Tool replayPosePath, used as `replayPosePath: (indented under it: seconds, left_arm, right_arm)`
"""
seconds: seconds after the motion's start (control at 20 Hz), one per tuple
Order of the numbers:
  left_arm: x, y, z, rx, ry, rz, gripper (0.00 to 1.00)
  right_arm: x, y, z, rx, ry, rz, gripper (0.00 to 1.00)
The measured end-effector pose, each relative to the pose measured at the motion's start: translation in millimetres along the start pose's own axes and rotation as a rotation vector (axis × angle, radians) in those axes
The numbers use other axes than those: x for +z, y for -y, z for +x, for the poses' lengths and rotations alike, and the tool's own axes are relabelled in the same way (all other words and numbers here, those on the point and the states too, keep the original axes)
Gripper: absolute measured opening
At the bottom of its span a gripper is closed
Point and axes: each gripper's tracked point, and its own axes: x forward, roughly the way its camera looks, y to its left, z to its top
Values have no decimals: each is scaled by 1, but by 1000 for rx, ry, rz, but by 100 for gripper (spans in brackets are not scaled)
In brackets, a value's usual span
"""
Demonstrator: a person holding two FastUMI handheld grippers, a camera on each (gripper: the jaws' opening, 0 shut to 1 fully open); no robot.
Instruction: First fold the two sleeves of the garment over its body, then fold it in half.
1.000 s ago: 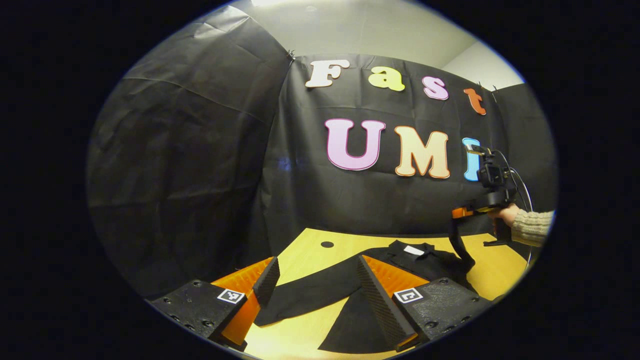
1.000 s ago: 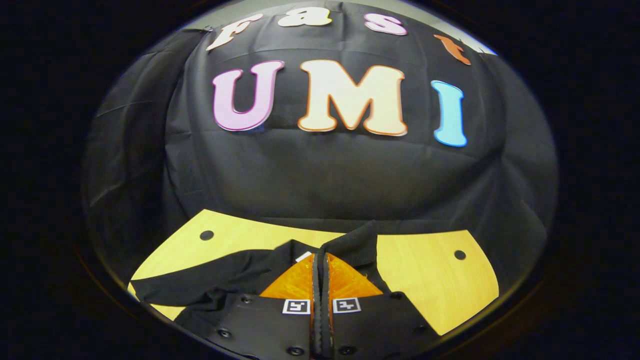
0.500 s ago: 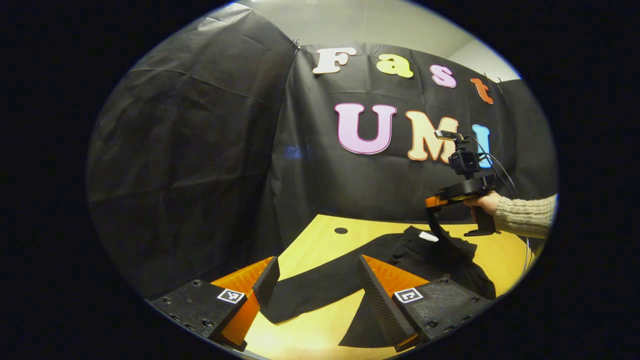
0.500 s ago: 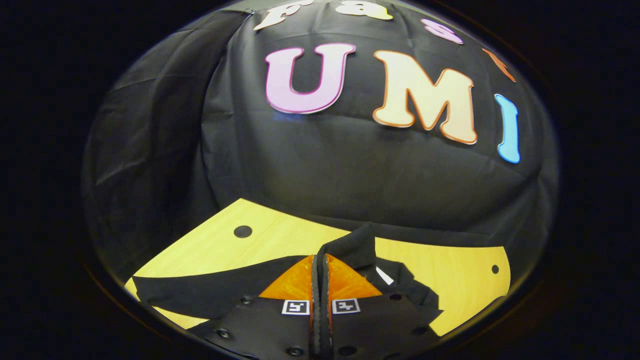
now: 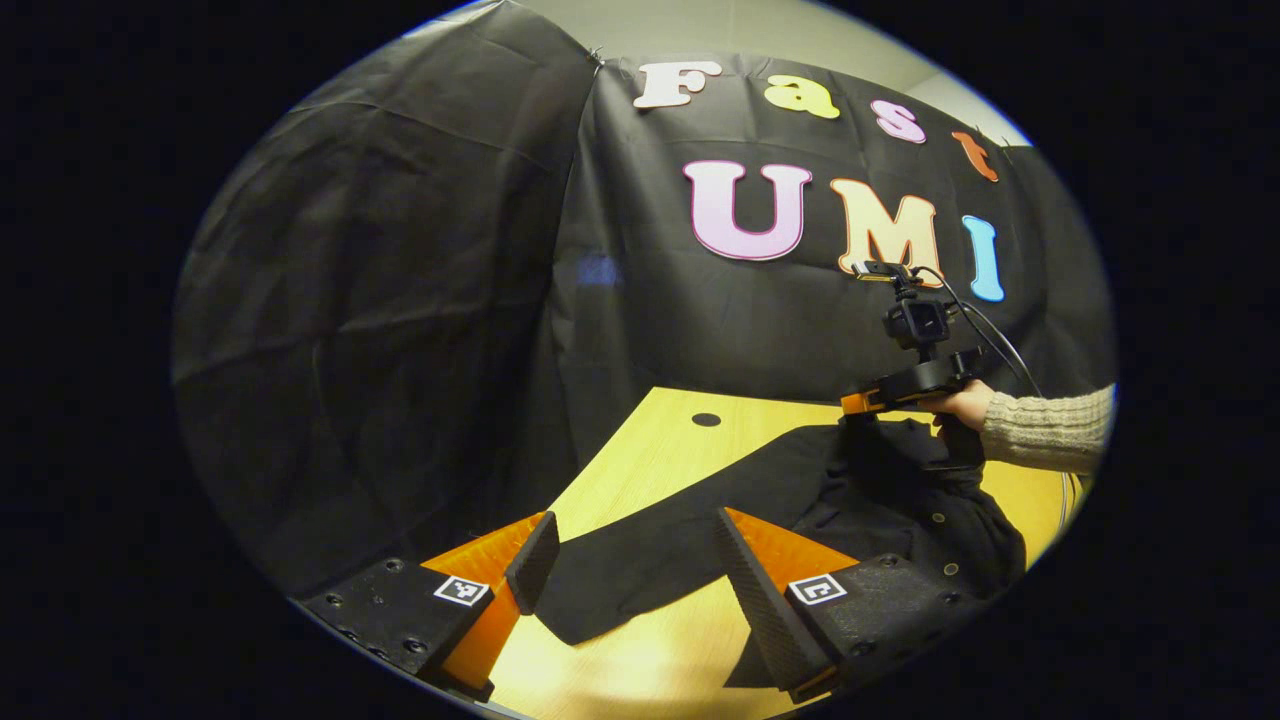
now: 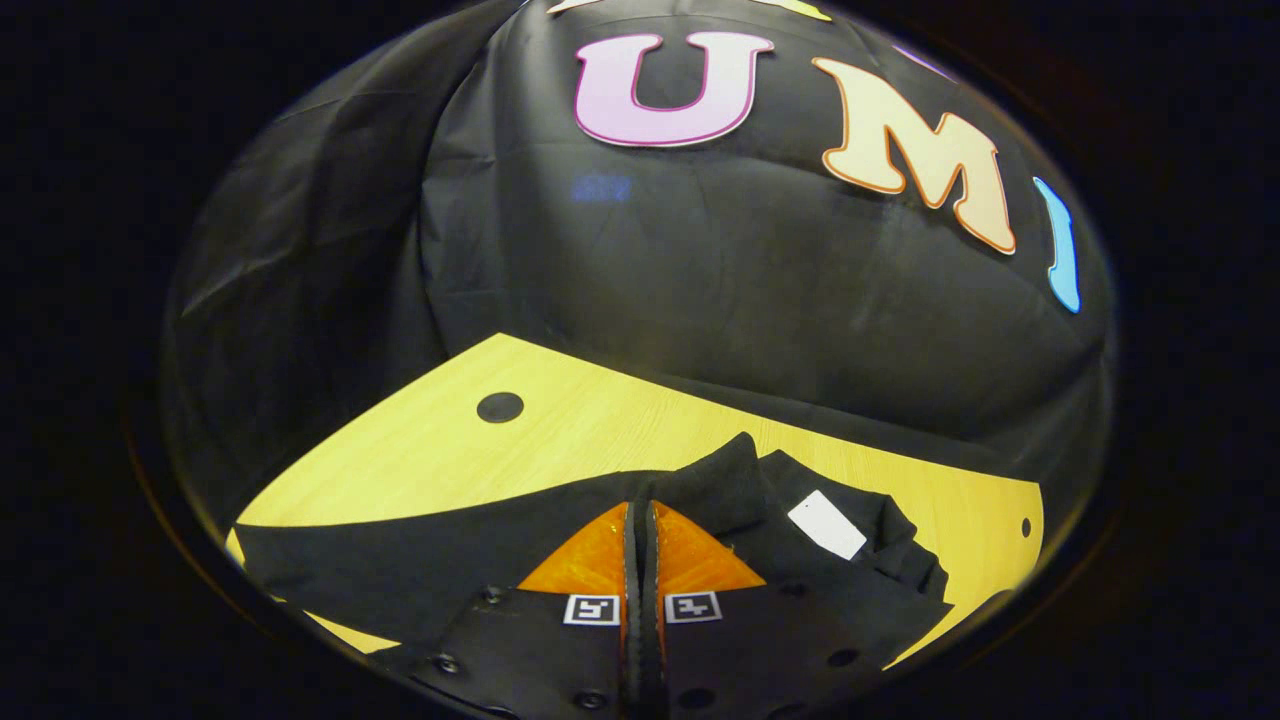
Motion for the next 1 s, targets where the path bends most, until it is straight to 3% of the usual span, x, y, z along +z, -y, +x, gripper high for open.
replayPosePath:
  seconds: [0.25,0.4,0.45,0.6,0.8,1.0]
  left_arm:
    - [-22,-4,19,-10,-46,5,92]
    - [-36,-14,26,-1,-78,0,92]
    - [-40,-18,29,5,-93,-2,92]
    - [-57,-30,35,26,-146,-6,92]
    - [-82,-31,49,46,-223,32,93]
    - [-109,-30,59,7,-297,51,94]
  right_arm:
    - [-4,-2,12,12,9,18,2]
    - [11,-7,5,40,55,14,32]
    - [16,-8,-3,44,78,1,36]
    - [22,-13,-26,66,126,-13,99]
    - [31,0,-66,81,185,57,99]
    - [37,35,-111,48,255,164,100]
